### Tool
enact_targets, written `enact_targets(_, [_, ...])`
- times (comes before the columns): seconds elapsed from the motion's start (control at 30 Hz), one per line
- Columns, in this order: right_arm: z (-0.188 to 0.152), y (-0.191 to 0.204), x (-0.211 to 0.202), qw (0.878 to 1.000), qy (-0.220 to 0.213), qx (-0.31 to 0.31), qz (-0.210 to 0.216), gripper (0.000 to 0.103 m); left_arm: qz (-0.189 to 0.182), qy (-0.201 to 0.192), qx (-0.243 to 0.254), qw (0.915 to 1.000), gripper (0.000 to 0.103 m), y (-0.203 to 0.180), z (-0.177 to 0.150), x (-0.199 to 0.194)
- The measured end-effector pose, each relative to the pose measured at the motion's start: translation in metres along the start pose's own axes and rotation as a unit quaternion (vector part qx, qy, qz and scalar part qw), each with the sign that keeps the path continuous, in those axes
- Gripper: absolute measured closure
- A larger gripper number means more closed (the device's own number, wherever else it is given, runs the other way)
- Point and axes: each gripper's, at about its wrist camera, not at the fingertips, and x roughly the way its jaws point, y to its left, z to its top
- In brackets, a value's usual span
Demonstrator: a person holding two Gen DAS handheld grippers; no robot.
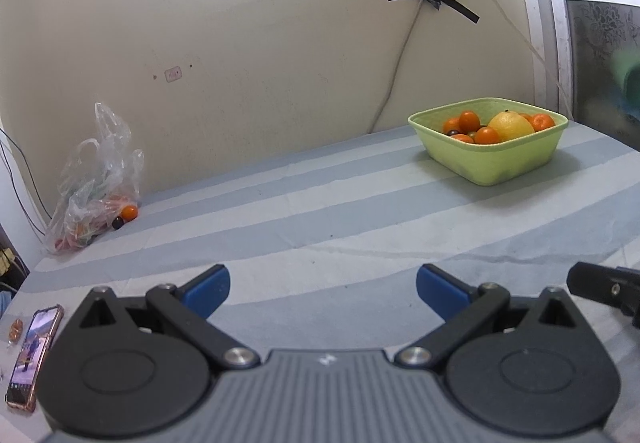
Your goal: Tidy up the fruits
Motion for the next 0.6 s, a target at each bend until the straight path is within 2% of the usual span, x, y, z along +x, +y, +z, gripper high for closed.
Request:
enact_targets(0.2, [0.0003, -0.0022, -0.0013, 1.000, -0.004, 0.001, 0.000, 0.041, 0.010, 0.019, 0.007, 0.9997, 0.000, -0.0018, 0.0002, 0.0059])
enact_targets(0.6, [0.0004, -0.0022, -0.0013, 1.000, -0.004, 0.006, -0.002, 0.041, 0.028, 0.023, 0.023, 0.9991, 0.000, -0.0044, 0.0009, 0.0085])
